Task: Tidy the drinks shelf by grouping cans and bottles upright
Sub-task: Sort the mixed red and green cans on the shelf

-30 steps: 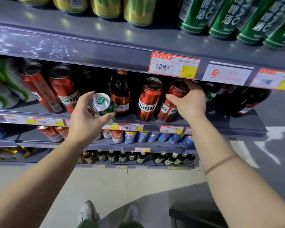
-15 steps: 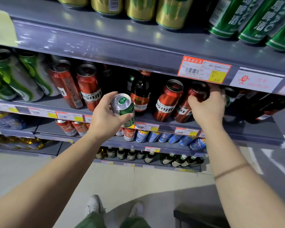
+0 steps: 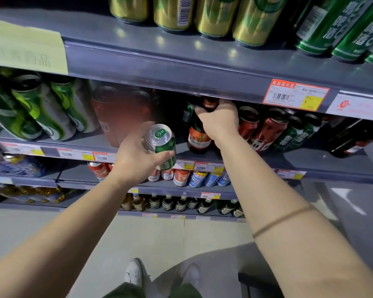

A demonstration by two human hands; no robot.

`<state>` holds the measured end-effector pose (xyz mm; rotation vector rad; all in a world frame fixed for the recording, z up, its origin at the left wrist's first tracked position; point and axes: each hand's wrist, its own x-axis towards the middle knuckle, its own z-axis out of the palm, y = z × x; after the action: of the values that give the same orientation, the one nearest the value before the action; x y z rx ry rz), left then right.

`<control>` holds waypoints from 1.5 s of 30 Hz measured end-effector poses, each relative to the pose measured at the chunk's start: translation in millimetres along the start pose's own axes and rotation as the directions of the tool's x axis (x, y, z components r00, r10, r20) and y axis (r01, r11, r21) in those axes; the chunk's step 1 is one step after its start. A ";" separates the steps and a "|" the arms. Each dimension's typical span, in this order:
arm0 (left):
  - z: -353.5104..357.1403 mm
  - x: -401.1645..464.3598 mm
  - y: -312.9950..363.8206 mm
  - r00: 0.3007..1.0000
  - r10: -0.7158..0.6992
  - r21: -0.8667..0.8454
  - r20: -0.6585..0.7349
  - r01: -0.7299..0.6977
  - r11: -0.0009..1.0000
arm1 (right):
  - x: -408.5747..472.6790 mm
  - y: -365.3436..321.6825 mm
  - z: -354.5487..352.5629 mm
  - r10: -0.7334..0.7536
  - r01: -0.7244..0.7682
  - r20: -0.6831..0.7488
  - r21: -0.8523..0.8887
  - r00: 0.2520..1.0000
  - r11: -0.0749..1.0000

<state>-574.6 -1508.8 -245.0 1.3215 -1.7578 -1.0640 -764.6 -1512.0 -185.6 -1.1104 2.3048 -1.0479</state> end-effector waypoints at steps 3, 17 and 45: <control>-6.2 3.5 -2.9 1.000 0.021 0.010 0.018 -0.021 1.000 | -25.8 11.9 -2.6 -0.101 0.101 -0.006 -0.002 0.995 0.995; 50.3 6.3 41.7 0.918 0.126 -0.105 0.377 -0.092 0.990 | -120.8 78.7 -125.5 0.029 0.082 -0.299 0.354 0.954 0.932; 376.3 9.6 180.3 0.970 0.078 0.159 0.229 -0.116 0.980 | 92.4 295.2 -305.4 0.036 0.027 -0.325 0.187 0.945 0.982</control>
<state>-981.0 -1414.0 -244.2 1.2408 -2.0988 -1.0579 -1154.7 -1322.0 -211.2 -0.9121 2.3850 -1.5141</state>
